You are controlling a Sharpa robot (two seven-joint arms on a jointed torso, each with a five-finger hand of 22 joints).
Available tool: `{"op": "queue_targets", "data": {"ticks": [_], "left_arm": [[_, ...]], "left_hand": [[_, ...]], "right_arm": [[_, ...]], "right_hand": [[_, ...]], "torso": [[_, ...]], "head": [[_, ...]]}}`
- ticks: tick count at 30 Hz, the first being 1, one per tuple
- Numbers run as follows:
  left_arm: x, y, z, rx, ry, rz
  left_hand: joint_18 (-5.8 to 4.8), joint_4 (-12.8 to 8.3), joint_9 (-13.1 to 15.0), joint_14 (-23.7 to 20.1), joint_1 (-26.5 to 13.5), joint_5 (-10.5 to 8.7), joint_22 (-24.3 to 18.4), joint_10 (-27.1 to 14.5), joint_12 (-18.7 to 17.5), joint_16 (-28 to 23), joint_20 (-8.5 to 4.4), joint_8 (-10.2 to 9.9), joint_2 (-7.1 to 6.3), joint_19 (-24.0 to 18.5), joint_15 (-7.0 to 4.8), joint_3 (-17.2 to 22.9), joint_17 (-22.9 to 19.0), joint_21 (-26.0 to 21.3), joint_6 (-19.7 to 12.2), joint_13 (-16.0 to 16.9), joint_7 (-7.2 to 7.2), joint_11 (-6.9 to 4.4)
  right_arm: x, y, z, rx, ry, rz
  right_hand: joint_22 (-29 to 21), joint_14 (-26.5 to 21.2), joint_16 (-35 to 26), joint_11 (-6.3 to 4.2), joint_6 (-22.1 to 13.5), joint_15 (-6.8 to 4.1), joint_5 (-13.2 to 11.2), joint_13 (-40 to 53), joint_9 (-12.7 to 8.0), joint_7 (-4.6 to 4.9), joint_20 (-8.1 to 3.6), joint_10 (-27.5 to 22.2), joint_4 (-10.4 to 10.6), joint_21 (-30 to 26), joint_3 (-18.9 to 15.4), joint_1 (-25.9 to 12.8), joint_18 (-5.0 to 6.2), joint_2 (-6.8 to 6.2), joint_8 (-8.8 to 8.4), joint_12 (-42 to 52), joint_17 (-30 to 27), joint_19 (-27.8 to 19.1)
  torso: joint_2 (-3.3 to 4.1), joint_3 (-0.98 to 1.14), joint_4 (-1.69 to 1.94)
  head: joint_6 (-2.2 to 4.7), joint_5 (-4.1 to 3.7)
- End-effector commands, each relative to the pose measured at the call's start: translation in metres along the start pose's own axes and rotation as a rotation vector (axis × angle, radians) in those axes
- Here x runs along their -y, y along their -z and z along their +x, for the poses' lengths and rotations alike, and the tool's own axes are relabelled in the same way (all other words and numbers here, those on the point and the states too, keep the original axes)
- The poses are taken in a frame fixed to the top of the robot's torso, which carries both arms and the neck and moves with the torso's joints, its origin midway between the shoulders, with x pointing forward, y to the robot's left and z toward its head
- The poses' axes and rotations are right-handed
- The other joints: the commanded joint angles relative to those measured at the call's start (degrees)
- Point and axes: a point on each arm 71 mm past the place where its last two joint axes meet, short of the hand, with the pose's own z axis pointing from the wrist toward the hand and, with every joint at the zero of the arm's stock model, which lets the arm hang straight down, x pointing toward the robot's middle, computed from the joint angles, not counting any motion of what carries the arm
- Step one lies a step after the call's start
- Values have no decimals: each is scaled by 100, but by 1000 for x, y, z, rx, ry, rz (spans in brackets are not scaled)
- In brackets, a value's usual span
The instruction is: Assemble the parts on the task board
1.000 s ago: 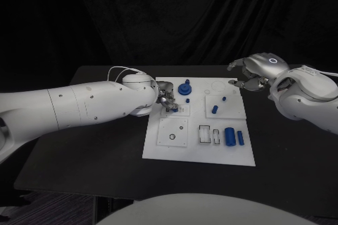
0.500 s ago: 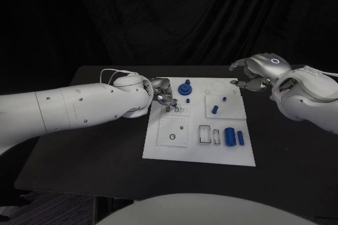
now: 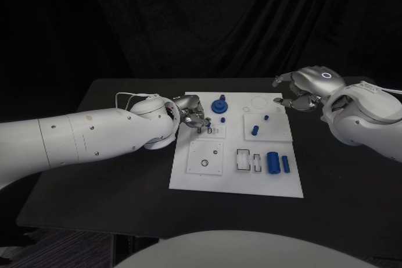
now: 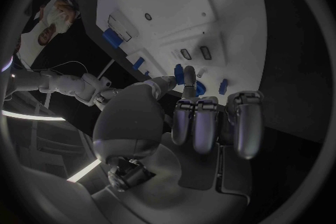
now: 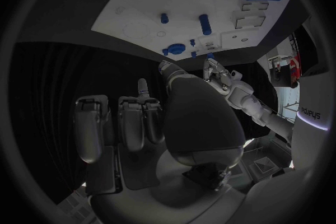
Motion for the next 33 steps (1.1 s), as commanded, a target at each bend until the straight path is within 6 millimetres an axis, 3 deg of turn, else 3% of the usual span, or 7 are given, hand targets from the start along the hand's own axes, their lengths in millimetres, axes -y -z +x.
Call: {"op": "queue_targets", "data": {"ticks": [1, 6, 15, 28, 33], "left_arm": [[0, 2, 1, 88, -24, 14], [-1, 4, 4, 108, -35, 13], [-4, 7, 6, 107, -41, -1], [-2, 4, 15, 10, -84, -60], [1, 3, 17, -5, -92, -68]], "left_hand": [[20, -212, -18, 596, -54, 11, 757, 597, 19, 15, 18, -43, -32, 38, 42, 155, 1510, 10, 35, 1496, -51, 42], [14, -221, -31, 596, -51, 18, 780, 597, 19, 15, 11, -50, -34, 60, 32, 155, 1510, 26, 76, 1496, -66, 29], [8, -220, -47, 596, -67, 27, 801, 597, 19, 15, -5, -59, -39, 83, 14, 149, 1510, 41, 141, 1496, -83, 12], [7, -248, -56, 596, -44, 35, 808, 597, 19, 15, -15, -68, -39, 93, 2, 164, 1510, 44, 170, 1496, -96, -1], [5, -251, -57, 596, -45, 31, 813, 597, 19, 15, -17, -68, -40, 98, 0, 164, 1510, 48, 178, 1496, -97, -3]], "right_arm": [[1, 1, 0, 8, 3, 17], [3, 2, 0, 9, 3, 20], [3, 2, 0, 6, 3, 21], [3, 2, 1, 0, 4, 23], [3, 2, 1, -2, 5, 25]], "right_hand": [[1506, 594, 17, -23, 58, -12, -9, 1507, 4, 2, -4, 597, -35, 19, 5, -3, -45, 44, 19, 15, 1509, 585], [1506, 594, 17, -23, 58, -12, -9, 1507, 4, 2, -4, 597, -35, 19, 5, -3, -45, 44, 19, 15, 1509, 585], [1506, 594, 17, -23, 58, -12, -9, 1507, 4, 2, -4, 597, -35, 19, 5, -3, -45, 44, 19, 15, 1509, 585], [1506, 594, 17, -26, 66, -15, -9, 1507, 2, 0, -5, 597, -44, 19, 7, 3, -45, 41, 17, 15, 1509, 585], [1506, 594, 17, -26, 66, -15, -9, 1507, 2, 0, -5, 597, -44, 19, 7, 3, -45, 41, 17, 15, 1509, 585]], "torso": [[-1, 9, -1], [-4, 18, -1], [8, 5, -17], [8, -11, 12], [4, -3, 7]], "head": [[0, -29], [0, -41], [0, -13], [0, -12], [0, -26]]}}
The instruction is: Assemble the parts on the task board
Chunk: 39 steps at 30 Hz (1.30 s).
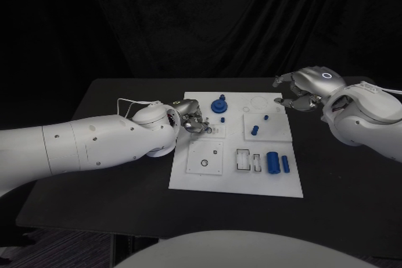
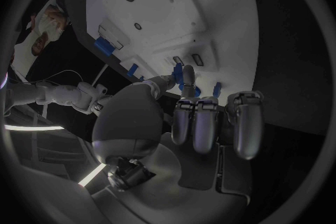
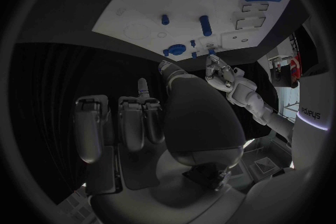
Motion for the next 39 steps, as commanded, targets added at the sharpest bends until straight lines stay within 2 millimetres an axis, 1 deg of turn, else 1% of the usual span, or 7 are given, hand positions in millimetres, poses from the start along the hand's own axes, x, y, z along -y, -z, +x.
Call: {"op": "queue_targets", "data": {"ticks": [1, 6, 12, 23, 26, 30, 39], "left_arm": [[2, -1, 4, -41, -27, -22], [9, -3, 4, -29, -21, -2], [12, -5, 5, -28, -23, 5], [13, -8, 5, -26, -24, 11], [13, -8, 5, -27, -25, 10], [12, -9, 5, -35, -30, 4], [10, -11, 6, -47, -39, -7]], "left_hand": [[3, -220, -6, 596, 8, 17, 820, 597, 19, 15, -18, -20, 11, 102, -1, 197, 1509, 27, 36, 1496, -15, -4], [-3, -242, -13, 596, 14, 20, 839, 597, 19, 15, -32, -24, 5, 124, -15, 204, 1509, 42, 78, 1496, -28, -16], [-4, -249, -16, 596, 12, 22, 843, 597, 19, 15, -39, -26, 4, 130, -22, 208, 1509, 44, 99, 1496, -33, -23], [-2, -246, -18, 596, 6, 22, 839, 597, 19, 15, -42, -30, 8, 129, -26, 210, 1509, 40, 106, 1496, -34, -25], [-2, -246, -18, 596, 6, 22, 839, 597, 19, 15, -42, -30, 8, 129, -26, 210, 1509, 40, 106, 1496, -34, -25], [-2, -247, -19, 596, 5, 23, 839, 597, 19, 15, -44, -32, 11, 129, -27, 212, 1509, 39, 107, 1496, -35, -26], [3, -239, -25, 596, -13, 8, 822, 597, 19, 15, -49, -43, 11, 119, -30, 209, 1509, 24, 107, 1496, -31, -27]], "right_arm": [[1, 1, 1, -1, 5, 20], [1, 1, 1, -2, 4, 20], [2, 1, 1, -1, 5, 22], [2, 0, 1, -2, 5, 22], [2, 0, 1, -2, 5, 21], [2, 0, 1, -2, 6, 22], [2, 0, 2, -3, 6, 22]], "right_hand": [[1508, 594, 17, -26, 24, -15, -9, 1509, 2, 0, -5, 597, -28, 19, -9, 3, -45, 41, 17, 15, 1509, 585], [1508, 594, 17, -27, 31, -16, -9, 1509, 2, -2, -6, 597, -33, 19, -7, 7, -45, 40, 18, 15, 1509, 585], [1508, 594, 17, -27, 31, -16, -9, 1509, 2, -2, -6, 597, -33, 19, -7, 7, -45, 40, 18, 15, 1509, 585], [1508, 594, 17, -29, 42, -18, -8, 1509, 2, -3, -8, 597, -41, 19, -4, 13, -45, 39, 20, 15, 1509, 585], [1508, 594, 17, -29, 42, -18, -8, 1509, 2, -3, -8, 597, -41, 19, -4, 13, -45, 39, 20, 15, 1509, 585], [1508, 594, 17, -29, 42, -18, -8, 1509, 2, -3, -8, 597, -41, 19, -4, 13, -45, 39, 20, 15, 1509, 585], [1507, 594, 17, -30, 50, -19, -8, 1509, 1, -3, -9, 597, -46, 19, -2, 16, -45, 39, 21, 15, 1509, 584]], "torso": [[-2, 4, 0], [-7, 9, -4], [-6, 5, -4], [1, 8, -22], [1, 5, -11], [-2, 5, -7], [0, 2, -13]], "head": [[1, -13], [1, -27], [1, -46], [1, -26], [1, -40], [1, -37], [1, -28]]}}
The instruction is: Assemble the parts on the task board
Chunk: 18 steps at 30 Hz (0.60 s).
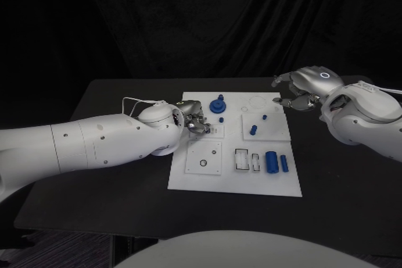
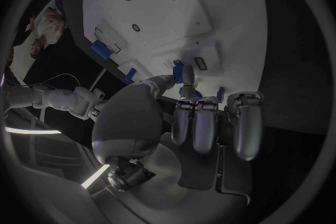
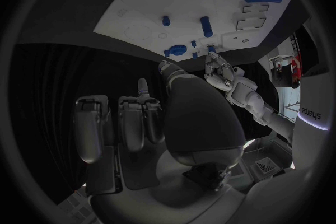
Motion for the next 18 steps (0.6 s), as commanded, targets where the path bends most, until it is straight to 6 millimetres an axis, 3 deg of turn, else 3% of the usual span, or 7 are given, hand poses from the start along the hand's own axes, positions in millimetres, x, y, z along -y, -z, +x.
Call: {"op": "queue_targets", "data": {"ticks": [1, 18], "left_arm": [[2, -1, 2, -17, -12, 7], [2, -2, 1, -4, -6, 22]], "left_hand": [[3, -239, -5, 595, 2, 20, 822, 597, 19, 15, -27, -20, 27, 98, -30, 209, 1507, 1, 8, 1496, -8, -27], [8, -237, -10, 595, -2, 16, 804, 597, 19, 15, -29, -31, 36, 86, -31, 215, 1507, -15, 4, 1496, -10, -27]], "right_arm": [[1, 0, 1, 0, 5, 17], [2, 1, 1, -1, 4, 18]], "right_hand": [[1509, 594, 17, -30, 55, -20, -8, 1510, 1, -3, -10, 597, -51, 19, 0, 19, -45, 38, 21, 15, 1509, 585], [1509, 594, 17, -30, 55, -20, -8, 1510, 1, -3, -10, 597, -51, 19, 0, 19, -45, 38, 21, 15, 1509, 585]], "torso": [[-1, -3, -1], [-3, -2, 1]], "head": [[1, 8], [1, -6]]}}
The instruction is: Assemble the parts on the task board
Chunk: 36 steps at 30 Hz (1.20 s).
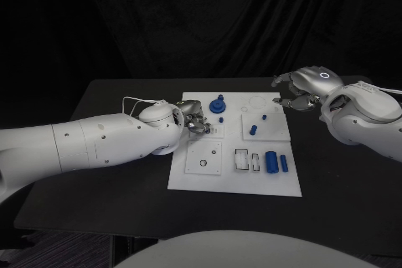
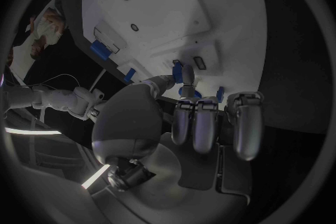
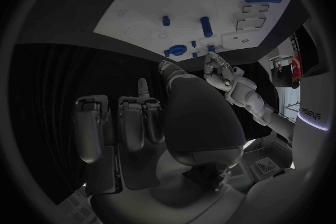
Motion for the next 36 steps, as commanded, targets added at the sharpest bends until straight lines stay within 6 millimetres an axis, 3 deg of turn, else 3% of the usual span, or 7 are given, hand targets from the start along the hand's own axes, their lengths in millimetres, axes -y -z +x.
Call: {"op": "queue_targets", "data": {"ticks": [1, 36], "left_arm": [[2, 0, 2, -3, -2, 22], [4, -4, 6, -13, -5, 35]], "left_hand": [[8, -237, -7, 596, 13, 17, 804, 597, 19, 15, -29, -31, 51, 87, -31, 214, 1508, -15, -6, 1496, -21, -27], [17, -240, -12, 596, 11, 17, 773, 597, 19, 15, -31, -45, 67, 65, -30, 228, 1508, -46, -8, 1496, -18, -25]], "right_arm": [[1, 1, 1, 0, 4, 17], [2, 1, 1, -8, 6, 23]], "right_hand": [[1510, 594, 17, -30, 55, -20, -8, 1510, 1, -3, -10, 597, -19, 19, 1, 19, -45, 38, 21, 15, 1510, 585], [1506, 594, 17, -33, 113, -24, -9, 1510, 0, -2, -15, 597, -38, 11, 9, 25, -42, 38, 32, 15, 1510, 579]], "torso": [[0, -1, -3], [5, -1, -6]], "head": [[1, 1], [1, -8]]}}
